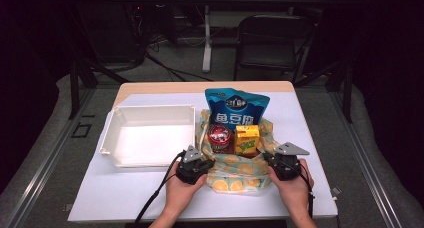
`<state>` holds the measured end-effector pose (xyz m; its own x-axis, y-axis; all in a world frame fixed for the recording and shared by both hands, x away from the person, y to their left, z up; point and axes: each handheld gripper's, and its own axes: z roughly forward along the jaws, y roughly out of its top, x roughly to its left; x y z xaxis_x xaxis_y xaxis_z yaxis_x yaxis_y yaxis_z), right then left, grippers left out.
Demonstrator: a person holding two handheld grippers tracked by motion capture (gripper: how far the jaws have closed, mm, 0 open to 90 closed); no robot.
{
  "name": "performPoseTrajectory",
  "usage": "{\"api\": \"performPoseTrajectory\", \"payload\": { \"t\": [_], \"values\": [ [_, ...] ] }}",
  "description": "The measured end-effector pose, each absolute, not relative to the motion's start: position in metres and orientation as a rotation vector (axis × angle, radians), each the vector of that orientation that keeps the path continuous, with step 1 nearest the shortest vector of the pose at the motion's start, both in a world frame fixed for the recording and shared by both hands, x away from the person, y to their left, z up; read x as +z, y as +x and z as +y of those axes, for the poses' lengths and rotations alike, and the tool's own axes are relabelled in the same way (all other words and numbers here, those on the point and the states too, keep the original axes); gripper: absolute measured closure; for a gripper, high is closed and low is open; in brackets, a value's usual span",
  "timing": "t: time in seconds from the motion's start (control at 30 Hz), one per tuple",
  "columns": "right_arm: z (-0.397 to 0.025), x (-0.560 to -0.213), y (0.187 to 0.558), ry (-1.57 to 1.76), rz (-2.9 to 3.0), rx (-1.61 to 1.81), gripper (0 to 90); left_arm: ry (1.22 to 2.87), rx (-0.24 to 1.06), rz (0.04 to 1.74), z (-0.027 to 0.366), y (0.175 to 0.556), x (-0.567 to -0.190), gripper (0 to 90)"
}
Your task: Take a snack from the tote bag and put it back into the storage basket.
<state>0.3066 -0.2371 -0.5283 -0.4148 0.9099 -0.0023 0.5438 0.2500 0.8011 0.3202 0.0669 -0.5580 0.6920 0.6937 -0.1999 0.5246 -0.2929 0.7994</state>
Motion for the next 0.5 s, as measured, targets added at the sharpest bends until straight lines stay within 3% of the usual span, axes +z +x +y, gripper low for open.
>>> {"api": "performPoseTrajectory", "payload": {
  "t": [0.2, 0.5],
  "values": [
    [-0.253, -0.551, 0.329, 1.518, 2.072, 0.965, 90.0, 2.031, 0.194, 0.957, 0.062, 0.323, -0.565, 90.0],
    [-0.251, -0.560, 0.326, 1.474, 2.143, 1.077, 90.0, 2.077, 0.220, 1.055, 0.068, 0.324, -0.565, 90.0]
  ]
}}
